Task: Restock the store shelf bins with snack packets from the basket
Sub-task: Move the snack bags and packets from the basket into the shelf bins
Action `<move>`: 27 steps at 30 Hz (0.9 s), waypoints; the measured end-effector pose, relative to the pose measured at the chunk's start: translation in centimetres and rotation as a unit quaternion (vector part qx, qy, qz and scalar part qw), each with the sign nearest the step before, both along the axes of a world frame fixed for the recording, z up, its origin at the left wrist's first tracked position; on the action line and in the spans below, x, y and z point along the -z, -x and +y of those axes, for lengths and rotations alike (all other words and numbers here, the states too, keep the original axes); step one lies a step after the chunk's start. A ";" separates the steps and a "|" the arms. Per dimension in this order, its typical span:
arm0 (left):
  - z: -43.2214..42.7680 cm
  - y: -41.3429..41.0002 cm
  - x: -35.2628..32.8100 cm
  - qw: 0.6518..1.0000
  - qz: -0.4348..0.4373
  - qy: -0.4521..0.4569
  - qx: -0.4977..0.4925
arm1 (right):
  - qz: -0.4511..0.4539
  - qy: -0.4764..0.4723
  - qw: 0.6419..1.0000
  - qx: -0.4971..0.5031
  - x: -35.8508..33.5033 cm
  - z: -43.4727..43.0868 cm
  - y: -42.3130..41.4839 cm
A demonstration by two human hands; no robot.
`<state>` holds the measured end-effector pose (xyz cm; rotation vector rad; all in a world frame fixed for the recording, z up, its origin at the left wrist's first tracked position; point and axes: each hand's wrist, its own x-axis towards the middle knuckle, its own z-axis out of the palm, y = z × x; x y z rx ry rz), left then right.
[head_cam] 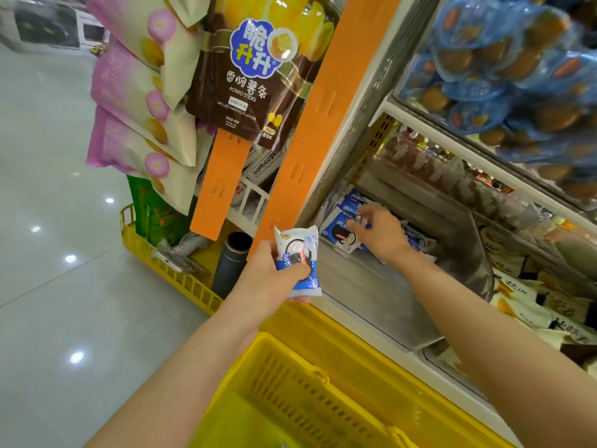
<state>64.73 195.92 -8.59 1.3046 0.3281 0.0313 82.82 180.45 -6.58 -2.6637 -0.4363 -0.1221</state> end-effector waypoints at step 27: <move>-5.9 6.0 -0.2 0.921 -0.187 -0.327 0.102 | 0.117 -0.051 0.982 -0.137 -2.9 -7.2 20.0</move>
